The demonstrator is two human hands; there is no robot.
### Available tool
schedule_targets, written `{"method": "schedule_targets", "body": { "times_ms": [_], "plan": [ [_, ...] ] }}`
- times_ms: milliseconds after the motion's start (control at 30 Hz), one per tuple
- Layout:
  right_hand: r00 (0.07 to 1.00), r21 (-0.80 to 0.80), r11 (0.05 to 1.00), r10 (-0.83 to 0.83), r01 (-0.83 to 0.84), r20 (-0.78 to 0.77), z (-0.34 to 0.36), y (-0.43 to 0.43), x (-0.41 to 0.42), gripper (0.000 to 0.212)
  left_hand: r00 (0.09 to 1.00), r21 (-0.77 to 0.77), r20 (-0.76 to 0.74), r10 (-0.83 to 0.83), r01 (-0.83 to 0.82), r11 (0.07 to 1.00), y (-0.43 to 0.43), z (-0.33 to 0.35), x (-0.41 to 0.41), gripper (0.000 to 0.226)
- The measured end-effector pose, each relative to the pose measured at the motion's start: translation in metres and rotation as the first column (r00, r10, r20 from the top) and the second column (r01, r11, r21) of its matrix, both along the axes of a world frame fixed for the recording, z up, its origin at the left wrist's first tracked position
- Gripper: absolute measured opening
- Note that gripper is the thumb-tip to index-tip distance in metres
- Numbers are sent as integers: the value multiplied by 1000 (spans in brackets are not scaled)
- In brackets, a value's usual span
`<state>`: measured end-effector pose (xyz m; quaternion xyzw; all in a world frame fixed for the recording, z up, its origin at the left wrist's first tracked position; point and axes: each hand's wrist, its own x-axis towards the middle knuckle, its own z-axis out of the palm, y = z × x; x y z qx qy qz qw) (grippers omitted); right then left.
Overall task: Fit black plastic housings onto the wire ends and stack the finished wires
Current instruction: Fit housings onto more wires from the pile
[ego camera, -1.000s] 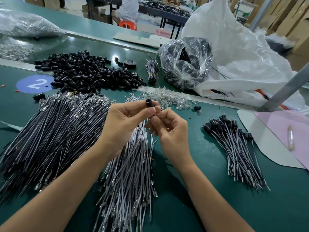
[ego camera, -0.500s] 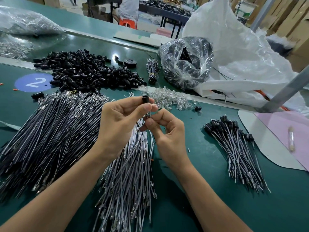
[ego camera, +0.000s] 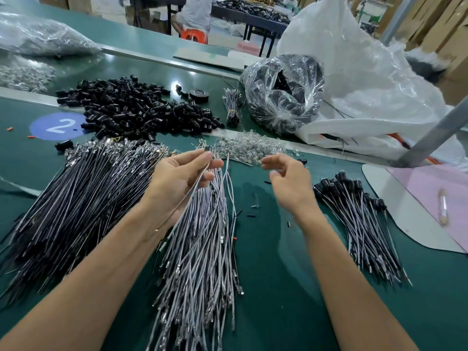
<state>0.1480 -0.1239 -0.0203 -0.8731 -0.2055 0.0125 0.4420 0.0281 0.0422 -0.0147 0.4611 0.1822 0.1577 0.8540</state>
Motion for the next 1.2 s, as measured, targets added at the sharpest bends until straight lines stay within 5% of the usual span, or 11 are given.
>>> {"method": "schedule_targets", "body": {
  "times_ms": [200, 533, 733, 833, 933, 1200],
  "plan": [
    [993, -329, 944, 2, 39, 122, -6, 22, 34, 36, 993, 191, -93, -78, 95, 977, 0, -7, 0, 40],
    [931, -372, 926, 75, 68, 358, -12, 19, 41, 13, 994, 348, -62, -94, 110, 931, -7, -9, 0, 23],
    [967, 60, 993, 82, -99, 241, 1, 4, 18, 17, 992, 469, -52, -113, 124, 874, -9, -12, 2, 16],
    [981, 296, 939, 145, -178, 128, 6, 2, -2, 11, 993, 505, -54, -103, 117, 855, -12, -14, 3, 35],
    [967, 518, 829, 253, -211, -10, 9, 3, -16, 11, 994, 564, -44, -104, 111, 818, -14, -16, 4, 25],
    [956, 442, 855, 291, -271, 24, 8, 5, -20, 9, 994, 661, 24, -109, 66, 747, -13, -20, 4, 22]
  ]
}}
